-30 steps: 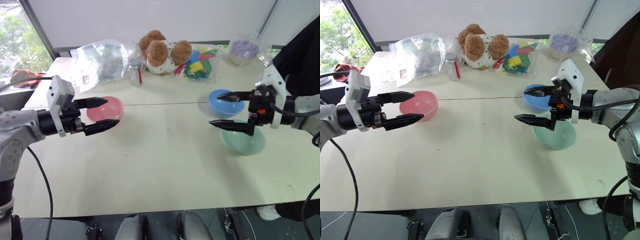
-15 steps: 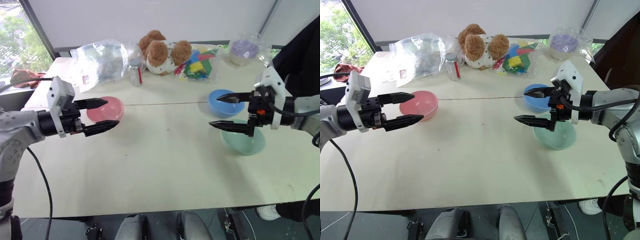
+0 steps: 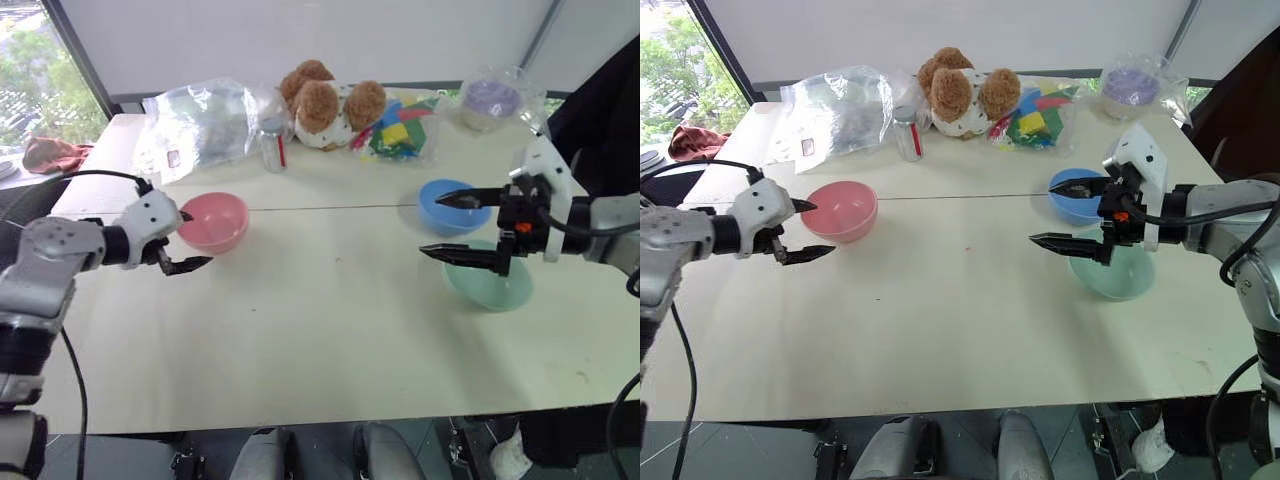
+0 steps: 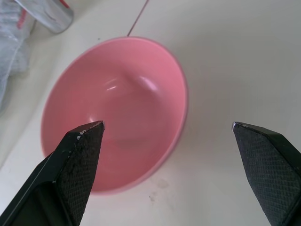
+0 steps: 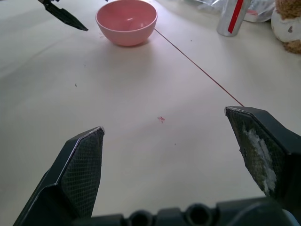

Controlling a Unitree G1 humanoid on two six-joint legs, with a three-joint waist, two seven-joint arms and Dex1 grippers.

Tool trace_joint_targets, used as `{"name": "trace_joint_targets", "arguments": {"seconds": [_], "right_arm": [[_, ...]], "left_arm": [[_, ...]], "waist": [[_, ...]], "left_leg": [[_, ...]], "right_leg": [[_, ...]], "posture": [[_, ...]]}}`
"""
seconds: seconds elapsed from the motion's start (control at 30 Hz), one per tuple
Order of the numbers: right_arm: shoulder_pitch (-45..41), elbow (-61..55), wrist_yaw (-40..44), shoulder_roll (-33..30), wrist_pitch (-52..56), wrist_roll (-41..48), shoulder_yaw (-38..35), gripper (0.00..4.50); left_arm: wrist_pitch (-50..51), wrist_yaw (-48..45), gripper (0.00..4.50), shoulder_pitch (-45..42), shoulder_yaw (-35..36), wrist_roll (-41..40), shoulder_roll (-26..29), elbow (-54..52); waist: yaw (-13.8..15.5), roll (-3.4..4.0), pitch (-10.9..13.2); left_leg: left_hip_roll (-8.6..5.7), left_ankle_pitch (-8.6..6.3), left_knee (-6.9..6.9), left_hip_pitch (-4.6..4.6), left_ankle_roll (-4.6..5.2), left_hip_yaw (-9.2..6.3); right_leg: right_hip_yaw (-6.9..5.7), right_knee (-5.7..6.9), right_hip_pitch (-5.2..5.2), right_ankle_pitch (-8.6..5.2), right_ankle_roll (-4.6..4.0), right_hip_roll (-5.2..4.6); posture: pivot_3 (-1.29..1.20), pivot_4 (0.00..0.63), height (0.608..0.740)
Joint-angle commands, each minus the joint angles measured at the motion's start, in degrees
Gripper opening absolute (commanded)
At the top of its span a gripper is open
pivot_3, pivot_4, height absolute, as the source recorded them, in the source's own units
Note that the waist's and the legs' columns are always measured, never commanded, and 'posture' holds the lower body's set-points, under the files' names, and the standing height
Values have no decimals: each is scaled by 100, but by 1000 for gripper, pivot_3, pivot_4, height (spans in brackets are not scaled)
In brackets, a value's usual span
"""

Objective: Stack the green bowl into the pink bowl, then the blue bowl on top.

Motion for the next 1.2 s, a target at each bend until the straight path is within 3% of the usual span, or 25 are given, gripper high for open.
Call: {"name": "trace_joint_targets", "arguments": {"seconds": [0.03,0.07,0.13,0.37,0.5,0.63,0.77,1.17,1.2], "right_arm": [[21,-253,-96,-99,62,104,-315,4484],[52,-276,-112,-109,76,116,-351,4484],[103,-318,-131,-124,104,134,-409,4500],[297,-399,-154,-212,156,175,-628,4500],[335,-395,-155,-266,155,192,-680,4500],[356,-448,-194,-298,196,217,-721,4500],[432,-553,-264,-298,262,232,-796,4500],[910,-947,-484,-326,508,380,-1300,4500],[936,-970,-506,-323,515,392,-1324,4500]], "left_arm": [[-509,-52,4500,-420,-227,436,-219,769],[-600,-99,4500,-531,-293,505,-312,990],[-792,-194,3615,-689,-374,623,-424,1324],[-1351,-759,43,-1134,-541,764,-652,1657],[-1427,-1393,43,-1417,-633,574,-833,1247],[-910,-2456,43,-1775,-894,-24,-1368,261],[-999,-2932,43,-1930,-1295,13,-1808,-30],[-2987,-2502,43,-2568,-2362,1495,-2810,1664],[-3038,-2485,369,-2591,-2351,1517,-2862,1710]], "waist": [[1,0,0],[1,0,0],[-3,-1,0],[9,-3,0],[34,-3,-1],[126,-4,0],[123,-3,-1],[130,-4,-1],[139,-4,-1]], "left_leg": [[0,0,1,0,1,2],[0,-1,1,0,2,2],[0,-2,4,-1,6,3],[1,-5,11,-3,12,6],[0,-6,17,-4,14,7],[0,-5,22,-8,11,6],[-1,3,23,-9,-2,7],[4,-11,25,-6,24,5],[4,-11,25,-6,24,4]], "right_leg": [[0,1,0,0,0,1],[-1,2,-1,0,1,4],[-2,2,-1,1,1,9],[-6,3,0,1,2,12],[-6,2,3,1,2,12],[-7,2,3,1,2,16],[-4,0,4,1,2,22],[1,4,4,1,2,41],[1,4,4,1,2,40]], "posture": [[0,150,740],[0,150,740],[0,150,740],[0,150,740],[0,150,740],[0,150,740],[0,150,740],[0,150,740],[0,150,740]]}}
